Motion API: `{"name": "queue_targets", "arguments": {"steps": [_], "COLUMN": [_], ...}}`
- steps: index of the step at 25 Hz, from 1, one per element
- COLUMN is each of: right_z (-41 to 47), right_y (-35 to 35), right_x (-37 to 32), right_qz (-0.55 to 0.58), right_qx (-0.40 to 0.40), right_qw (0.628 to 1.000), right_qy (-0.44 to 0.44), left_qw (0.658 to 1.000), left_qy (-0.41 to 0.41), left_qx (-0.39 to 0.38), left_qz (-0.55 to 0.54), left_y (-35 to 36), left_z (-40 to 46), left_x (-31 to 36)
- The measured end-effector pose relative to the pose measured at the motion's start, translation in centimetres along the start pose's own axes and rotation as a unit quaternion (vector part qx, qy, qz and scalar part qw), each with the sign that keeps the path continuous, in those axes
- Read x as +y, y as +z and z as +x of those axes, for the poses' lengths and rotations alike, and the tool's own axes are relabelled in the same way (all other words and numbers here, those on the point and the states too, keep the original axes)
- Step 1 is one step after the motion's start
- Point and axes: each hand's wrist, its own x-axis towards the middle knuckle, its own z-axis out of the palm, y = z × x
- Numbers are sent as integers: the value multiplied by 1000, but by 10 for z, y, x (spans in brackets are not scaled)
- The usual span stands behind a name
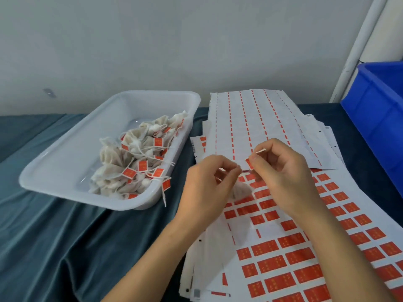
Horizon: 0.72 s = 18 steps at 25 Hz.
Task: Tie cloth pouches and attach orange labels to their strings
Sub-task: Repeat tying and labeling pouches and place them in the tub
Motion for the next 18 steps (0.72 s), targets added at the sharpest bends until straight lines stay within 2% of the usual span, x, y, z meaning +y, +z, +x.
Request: {"name": "queue_targets", "arguments": {"steps": [5,10,14,18], "right_z": [18,51,79,91], "right_y": [33,96,141,168], "right_x": [-59,-95,-105,-92], "right_qz": [23,150,136,18], "right_qx": [-83,-110,-96,-109], "right_qw": [991,978,981,990], "right_qy": [-104,-100,-103,-93], "left_qw": [986,964,953,960], "left_qy": [62,53,77,34], "left_qx": [157,261,270,193], "left_qz": [-13,21,112,198], "left_y": [-57,-125,-159,-160], "left_z": [-1,22,49,70], "left_x": [22,25,6,-30]}}
